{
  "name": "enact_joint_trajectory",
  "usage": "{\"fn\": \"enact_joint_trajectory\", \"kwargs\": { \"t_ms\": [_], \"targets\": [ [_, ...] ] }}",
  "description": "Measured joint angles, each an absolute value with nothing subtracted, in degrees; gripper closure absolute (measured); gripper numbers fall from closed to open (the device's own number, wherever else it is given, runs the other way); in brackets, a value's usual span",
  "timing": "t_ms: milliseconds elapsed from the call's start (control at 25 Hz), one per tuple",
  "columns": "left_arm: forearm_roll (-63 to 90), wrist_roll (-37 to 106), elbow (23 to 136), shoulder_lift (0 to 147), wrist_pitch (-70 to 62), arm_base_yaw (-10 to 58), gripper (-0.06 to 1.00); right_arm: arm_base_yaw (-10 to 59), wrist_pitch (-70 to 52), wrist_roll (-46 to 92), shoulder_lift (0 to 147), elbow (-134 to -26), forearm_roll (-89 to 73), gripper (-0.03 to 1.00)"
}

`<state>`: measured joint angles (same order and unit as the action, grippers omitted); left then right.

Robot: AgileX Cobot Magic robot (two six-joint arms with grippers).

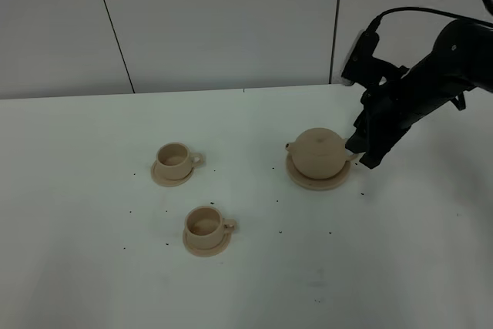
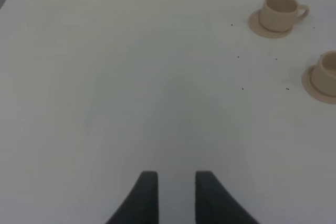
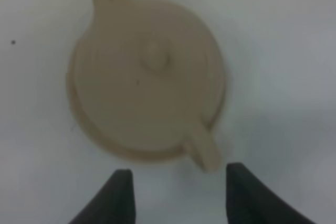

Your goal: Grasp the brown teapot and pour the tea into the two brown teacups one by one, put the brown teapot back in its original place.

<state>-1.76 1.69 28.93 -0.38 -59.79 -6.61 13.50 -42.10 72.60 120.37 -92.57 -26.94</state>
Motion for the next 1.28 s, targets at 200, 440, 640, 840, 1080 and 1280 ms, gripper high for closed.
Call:
{"fn": "enact_joint_trajectory", "kwargs": {
  "t_ms": [200, 440, 640, 840, 1080, 1280],
  "targets": [
    [-1.8, 1.6, 28.9, -0.4, -59.8, -6.6, 0.70, 14.1, -41.7, 75.3, 122.8, -92.6, -24.9, 0.57],
    [-1.8, 1.6, 28.9, -0.4, -59.8, -6.6, 0.70, 14.1, -37.1, 74.2, 123.5, -92.6, -19.4, 0.57],
    [-1.8, 1.6, 28.9, -0.4, -59.8, -6.6, 0.70, 14.1, -35.8, 75.7, 123.5, -92.7, -18.9, 0.57],
    [-1.8, 1.6, 28.9, -0.4, -59.8, -6.6, 0.70, 14.1, -35.4, 78.0, 123.5, -92.7, -17.5, 0.57],
    [-1.8, 1.6, 28.9, -0.4, -59.8, -6.6, 0.70, 14.1, -33.2, 79.0, 123.5, -92.7, -17.6, 0.57],
    [-1.8, 1.6, 28.9, -0.4, -59.8, -6.6, 0.70, 14.8, -33.0, 79.5, 123.5, -92.7, -17.7, 0.57]
  ]
}}
